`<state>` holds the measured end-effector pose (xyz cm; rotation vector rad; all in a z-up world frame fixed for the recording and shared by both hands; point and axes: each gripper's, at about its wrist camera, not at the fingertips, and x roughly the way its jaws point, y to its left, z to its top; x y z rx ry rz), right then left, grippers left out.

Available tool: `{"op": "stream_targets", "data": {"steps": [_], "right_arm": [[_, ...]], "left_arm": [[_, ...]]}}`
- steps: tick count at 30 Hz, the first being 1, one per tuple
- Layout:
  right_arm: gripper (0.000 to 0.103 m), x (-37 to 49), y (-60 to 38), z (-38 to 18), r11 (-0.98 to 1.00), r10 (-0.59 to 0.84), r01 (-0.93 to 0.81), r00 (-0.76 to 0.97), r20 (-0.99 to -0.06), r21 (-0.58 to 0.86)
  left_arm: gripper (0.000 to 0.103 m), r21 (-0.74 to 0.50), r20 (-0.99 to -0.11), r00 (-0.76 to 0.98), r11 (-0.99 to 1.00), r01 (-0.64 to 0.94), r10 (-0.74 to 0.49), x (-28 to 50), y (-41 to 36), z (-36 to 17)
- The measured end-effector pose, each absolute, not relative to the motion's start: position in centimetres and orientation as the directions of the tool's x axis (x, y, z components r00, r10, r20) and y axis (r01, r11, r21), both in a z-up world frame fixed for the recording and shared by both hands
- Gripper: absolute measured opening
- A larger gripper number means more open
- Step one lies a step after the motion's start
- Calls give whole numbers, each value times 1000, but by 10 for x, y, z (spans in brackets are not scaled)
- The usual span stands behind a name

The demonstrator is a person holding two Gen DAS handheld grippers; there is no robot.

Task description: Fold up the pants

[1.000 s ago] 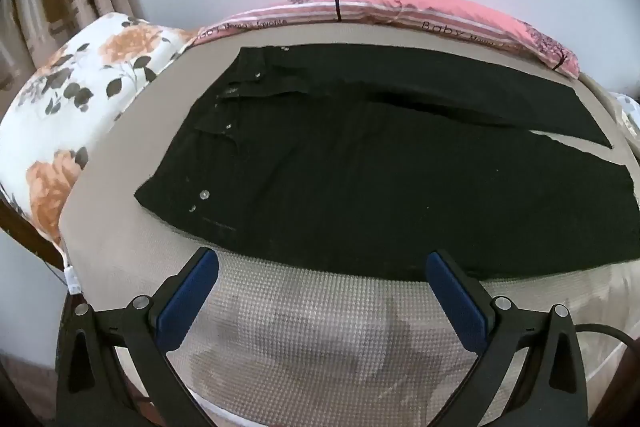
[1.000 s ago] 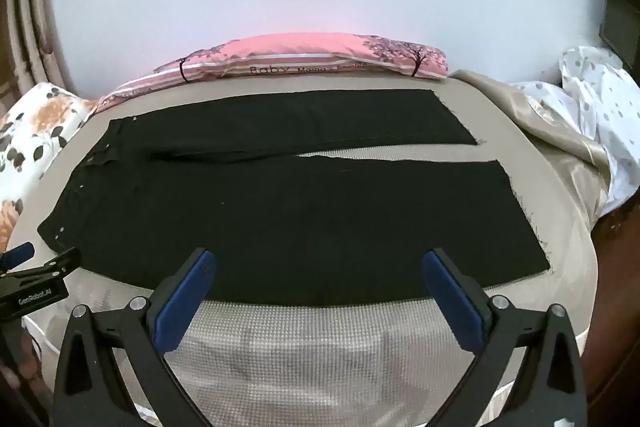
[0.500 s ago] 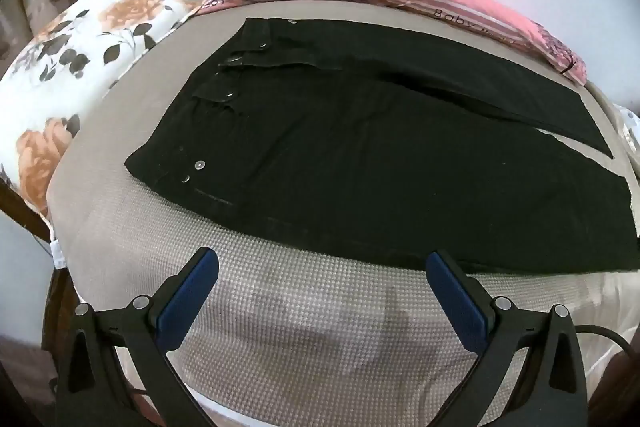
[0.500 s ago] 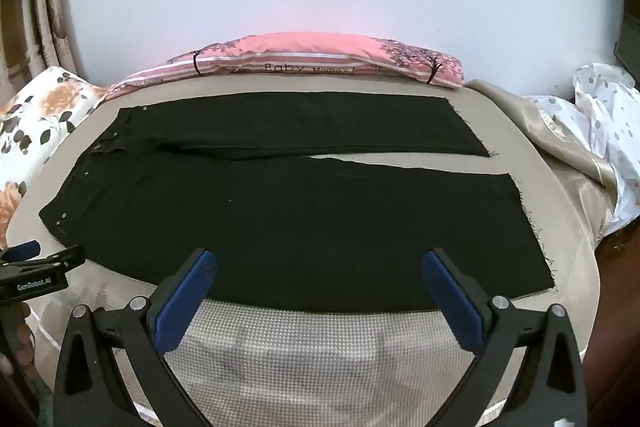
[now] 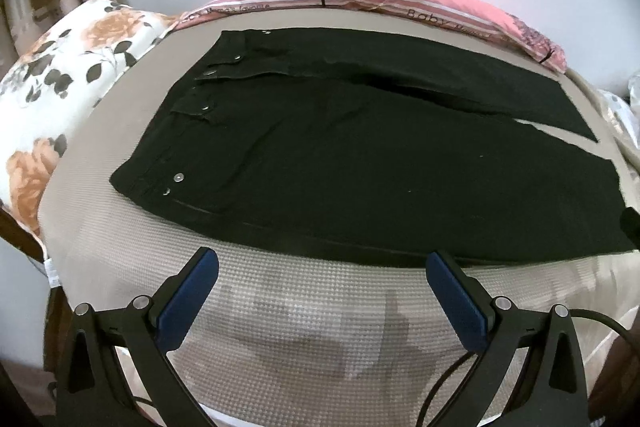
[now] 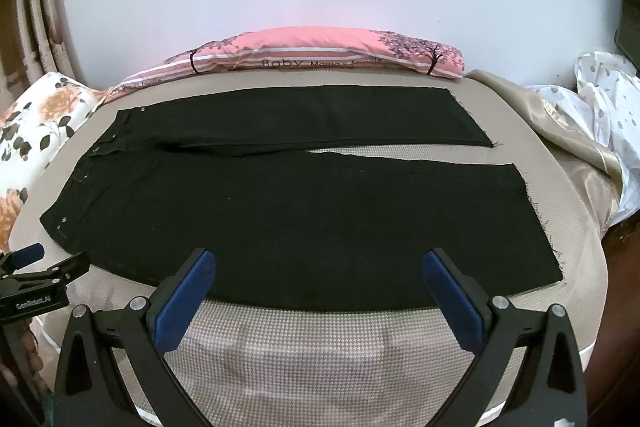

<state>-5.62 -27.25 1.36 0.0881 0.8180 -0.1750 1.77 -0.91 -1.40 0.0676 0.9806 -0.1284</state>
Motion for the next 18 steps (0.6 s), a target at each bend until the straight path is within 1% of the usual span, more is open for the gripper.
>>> {"op": "stream_targets", "data": {"steps": [9, 18], "right_arm": [[103, -56, -275, 12, 981, -110, 191, 664, -739, 25], [103, -56, -275, 10, 982, -105, 188, 664, -740, 29]], "left_arm": [[103, -29, -836, 536, 985, 169, -117, 18, -10, -15], [103, -12, -841, 535, 991, 136, -84, 19, -9, -16]]}}
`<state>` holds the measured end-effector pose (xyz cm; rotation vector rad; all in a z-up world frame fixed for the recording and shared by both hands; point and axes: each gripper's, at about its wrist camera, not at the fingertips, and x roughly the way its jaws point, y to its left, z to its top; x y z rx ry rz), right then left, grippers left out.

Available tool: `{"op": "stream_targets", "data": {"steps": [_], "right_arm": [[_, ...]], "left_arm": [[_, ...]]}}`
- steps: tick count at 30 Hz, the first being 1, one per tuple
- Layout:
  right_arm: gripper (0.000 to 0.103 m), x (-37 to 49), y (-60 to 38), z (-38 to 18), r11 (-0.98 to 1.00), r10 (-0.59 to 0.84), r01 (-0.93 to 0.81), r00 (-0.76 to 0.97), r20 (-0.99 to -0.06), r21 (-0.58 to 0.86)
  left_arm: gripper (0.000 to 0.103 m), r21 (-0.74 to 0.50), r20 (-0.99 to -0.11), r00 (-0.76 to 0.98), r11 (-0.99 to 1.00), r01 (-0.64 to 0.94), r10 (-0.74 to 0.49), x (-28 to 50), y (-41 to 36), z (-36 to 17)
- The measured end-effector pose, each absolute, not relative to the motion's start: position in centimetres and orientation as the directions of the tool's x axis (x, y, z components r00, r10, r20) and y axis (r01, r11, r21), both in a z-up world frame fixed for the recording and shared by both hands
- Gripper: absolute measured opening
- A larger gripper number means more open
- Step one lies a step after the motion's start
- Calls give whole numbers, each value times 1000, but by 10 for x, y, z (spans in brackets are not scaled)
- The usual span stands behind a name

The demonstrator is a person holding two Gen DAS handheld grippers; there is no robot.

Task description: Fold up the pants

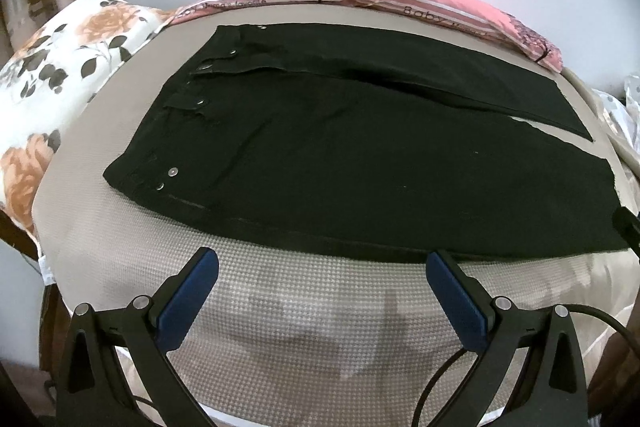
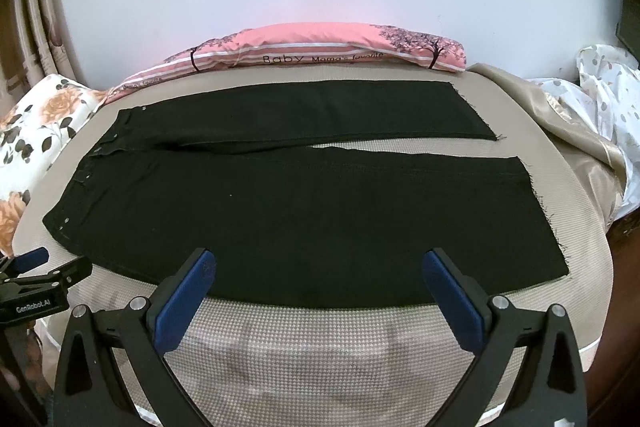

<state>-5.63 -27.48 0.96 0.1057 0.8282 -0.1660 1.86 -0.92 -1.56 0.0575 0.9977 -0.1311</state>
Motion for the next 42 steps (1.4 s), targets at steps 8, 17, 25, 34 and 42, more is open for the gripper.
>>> {"op": "stream_targets", "data": {"steps": [8, 17, 25, 34, 42], "right_arm": [[103, -55, -274, 8, 982, -96, 185, 661, -744, 38], [103, -58, -272, 9, 982, -102, 185, 678, -728, 34], [103, -58, -273, 9, 982, -104, 188, 677, -729, 35], [103, -59, -276, 8, 979, -99, 197, 670, -736, 47], [103, -58, -277, 7, 979, -95, 198, 668, -738, 53]], "left_arm": [[103, -9, -837, 543, 993, 115, -71, 19, -6, -14], [103, -4, -839, 541, 993, 117, -67, 19, -9, -13], [103, 13, -835, 548, 994, 111, -50, 18, -9, -12], [103, 18, -847, 530, 994, 104, -40, 22, -10, -16], [103, 22, -849, 528, 994, 104, -37, 22, -10, -17]]}}
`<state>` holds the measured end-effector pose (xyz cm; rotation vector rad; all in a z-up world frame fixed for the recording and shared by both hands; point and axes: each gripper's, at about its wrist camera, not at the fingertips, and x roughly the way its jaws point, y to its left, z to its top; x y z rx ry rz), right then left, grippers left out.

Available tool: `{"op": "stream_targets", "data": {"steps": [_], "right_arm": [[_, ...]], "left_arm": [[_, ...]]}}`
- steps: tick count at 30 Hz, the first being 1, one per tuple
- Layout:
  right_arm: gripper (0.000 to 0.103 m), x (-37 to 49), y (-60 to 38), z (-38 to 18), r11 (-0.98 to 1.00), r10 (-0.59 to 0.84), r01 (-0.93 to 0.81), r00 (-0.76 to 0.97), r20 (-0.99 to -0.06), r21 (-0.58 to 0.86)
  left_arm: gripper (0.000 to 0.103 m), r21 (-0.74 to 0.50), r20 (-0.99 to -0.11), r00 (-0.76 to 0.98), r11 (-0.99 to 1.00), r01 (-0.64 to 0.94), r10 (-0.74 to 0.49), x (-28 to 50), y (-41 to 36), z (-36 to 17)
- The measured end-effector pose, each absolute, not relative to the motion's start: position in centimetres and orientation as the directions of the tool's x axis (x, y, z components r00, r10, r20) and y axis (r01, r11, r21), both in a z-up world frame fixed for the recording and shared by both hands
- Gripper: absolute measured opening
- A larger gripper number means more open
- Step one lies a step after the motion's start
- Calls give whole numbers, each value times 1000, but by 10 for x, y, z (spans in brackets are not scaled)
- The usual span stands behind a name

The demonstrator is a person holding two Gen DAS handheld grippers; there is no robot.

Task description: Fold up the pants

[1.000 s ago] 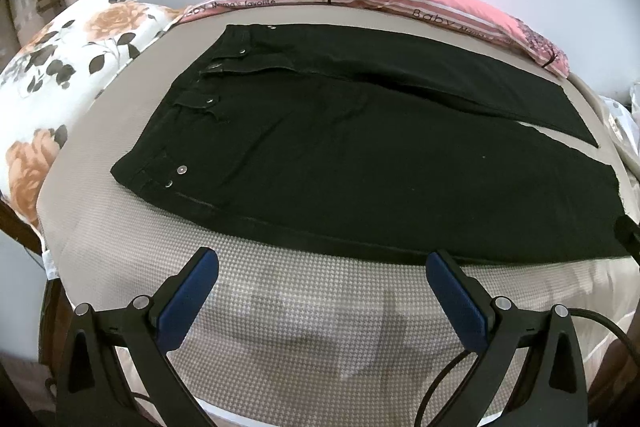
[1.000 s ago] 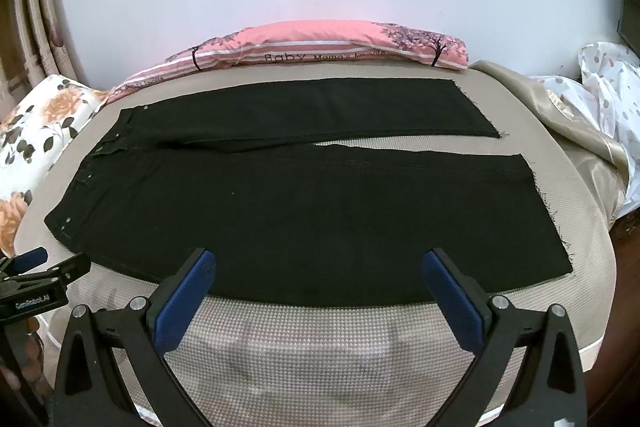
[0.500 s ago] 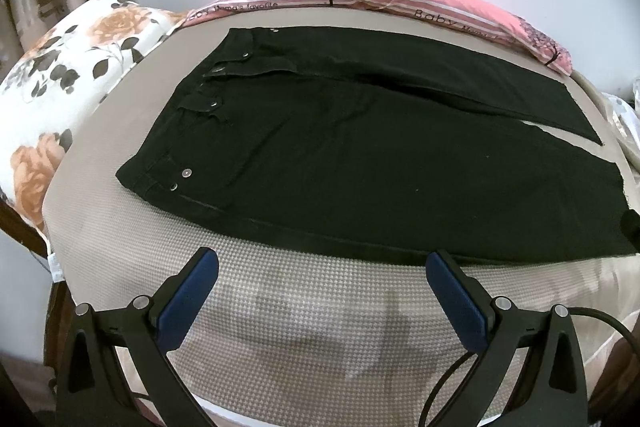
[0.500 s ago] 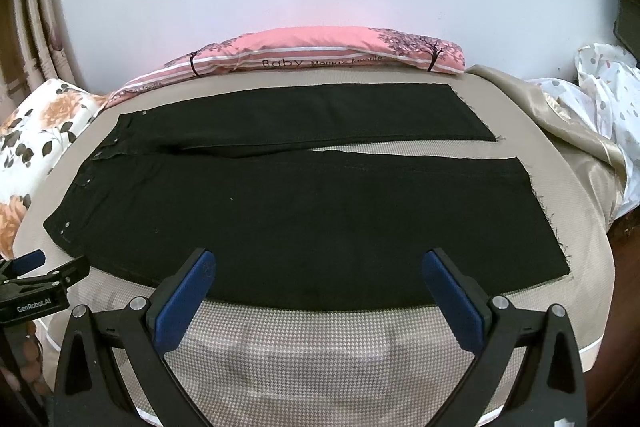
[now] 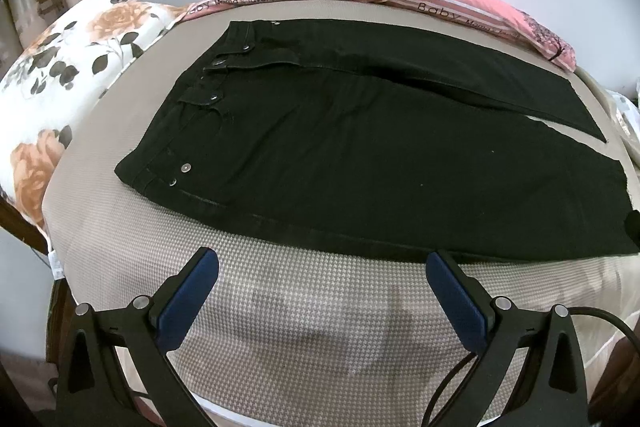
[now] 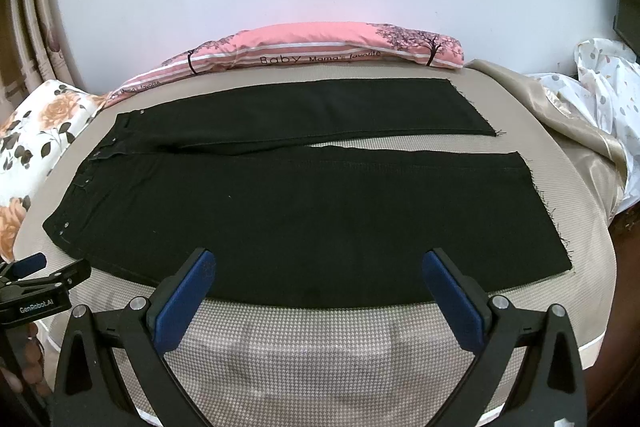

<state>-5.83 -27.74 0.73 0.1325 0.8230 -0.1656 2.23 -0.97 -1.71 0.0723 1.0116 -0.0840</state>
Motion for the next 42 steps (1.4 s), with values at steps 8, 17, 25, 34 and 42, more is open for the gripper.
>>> {"op": "stream_targets", "data": {"steps": [8, 17, 25, 34, 42], "right_arm": [[103, -57, -279, 4, 977, -93, 205, 655, -750, 58], [103, -44, -277, 9, 981, -86, 186, 660, -746, 51], [103, -8, -269, 28, 990, -13, 105, 740, -672, 97], [103, 67, -254, 19, 990, 97, 6, 684, -723, 139], [103, 142, -247, -10, 942, 254, 30, 590, -766, 335]], "left_arm": [[103, 3, -854, 518, 994, 114, -56, 28, -9, -18], [103, -18, -841, 538, 996, 90, -63, 62, 12, 1], [103, -110, -839, 532, 993, 40, -114, 128, 58, 25], [100, -251, -824, 512, 967, 53, -242, 247, 120, 37], [69, -431, -821, 410, 902, 12, -398, 339, 142, 3]]}}
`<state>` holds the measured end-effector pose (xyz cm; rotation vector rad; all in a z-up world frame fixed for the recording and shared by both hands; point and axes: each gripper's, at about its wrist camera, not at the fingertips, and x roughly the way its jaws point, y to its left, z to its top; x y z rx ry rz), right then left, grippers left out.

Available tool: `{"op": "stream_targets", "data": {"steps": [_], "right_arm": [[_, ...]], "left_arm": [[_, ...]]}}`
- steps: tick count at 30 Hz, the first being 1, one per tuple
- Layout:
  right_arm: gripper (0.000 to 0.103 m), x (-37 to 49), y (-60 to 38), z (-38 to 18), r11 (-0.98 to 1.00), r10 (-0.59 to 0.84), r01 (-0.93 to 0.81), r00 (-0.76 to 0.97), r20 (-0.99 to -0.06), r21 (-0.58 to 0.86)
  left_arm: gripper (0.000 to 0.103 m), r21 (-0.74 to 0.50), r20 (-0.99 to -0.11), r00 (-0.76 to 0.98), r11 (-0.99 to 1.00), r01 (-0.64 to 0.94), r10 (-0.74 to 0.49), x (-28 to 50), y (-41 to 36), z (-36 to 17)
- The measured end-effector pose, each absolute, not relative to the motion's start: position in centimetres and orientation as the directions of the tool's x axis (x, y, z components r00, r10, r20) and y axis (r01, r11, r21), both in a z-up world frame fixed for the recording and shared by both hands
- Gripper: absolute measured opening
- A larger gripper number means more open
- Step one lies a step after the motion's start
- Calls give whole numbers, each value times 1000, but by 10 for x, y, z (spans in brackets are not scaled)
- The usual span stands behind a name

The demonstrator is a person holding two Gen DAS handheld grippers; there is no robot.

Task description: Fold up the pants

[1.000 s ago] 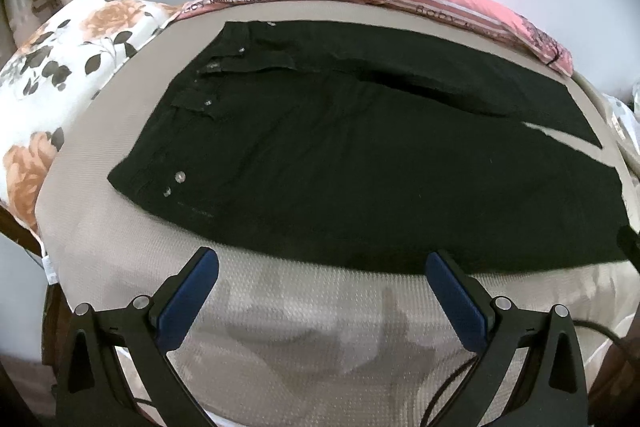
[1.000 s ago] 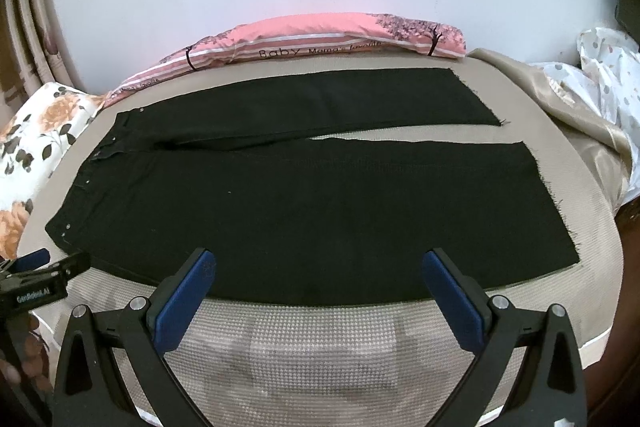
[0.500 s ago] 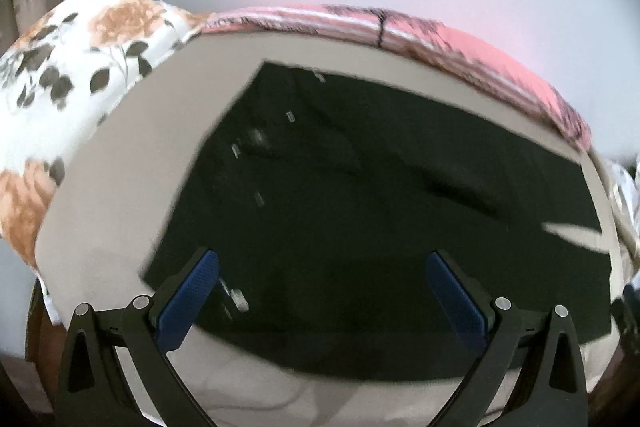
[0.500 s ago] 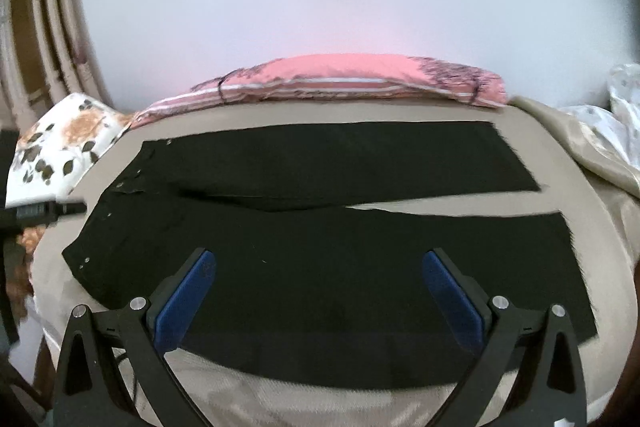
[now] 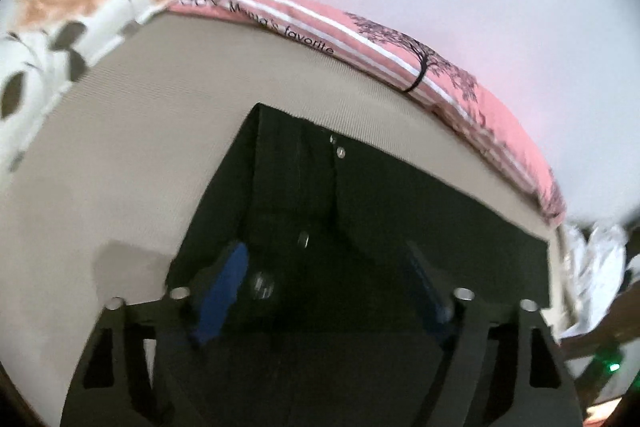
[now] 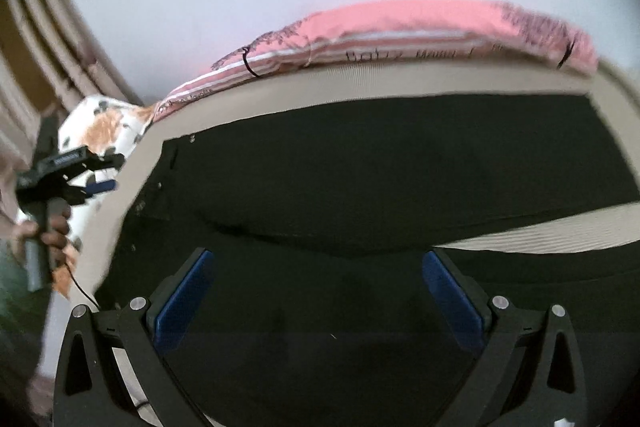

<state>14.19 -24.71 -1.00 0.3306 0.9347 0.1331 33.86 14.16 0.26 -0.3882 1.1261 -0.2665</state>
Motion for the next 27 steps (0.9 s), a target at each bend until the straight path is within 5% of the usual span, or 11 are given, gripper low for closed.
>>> {"op": "stream_targets", "data": {"steps": [4, 15, 27], "right_arm": [[103, 164, -241, -25, 947, 227, 61, 569, -791, 315], [103, 214, -222, -55, 964, 187, 59, 537, -822, 257], [103, 245, -212, -73, 964, 194, 58, 515, -835, 260]], "left_arm": [[50, -566, -773, 355, 824, -13, -526, 376, 154, -22], [49, -674, -718, 319, 732, -96, -619, 428, 195, -75], [49, -744, -645, 235, 668, 24, -727, 458, 181, -83]]}}
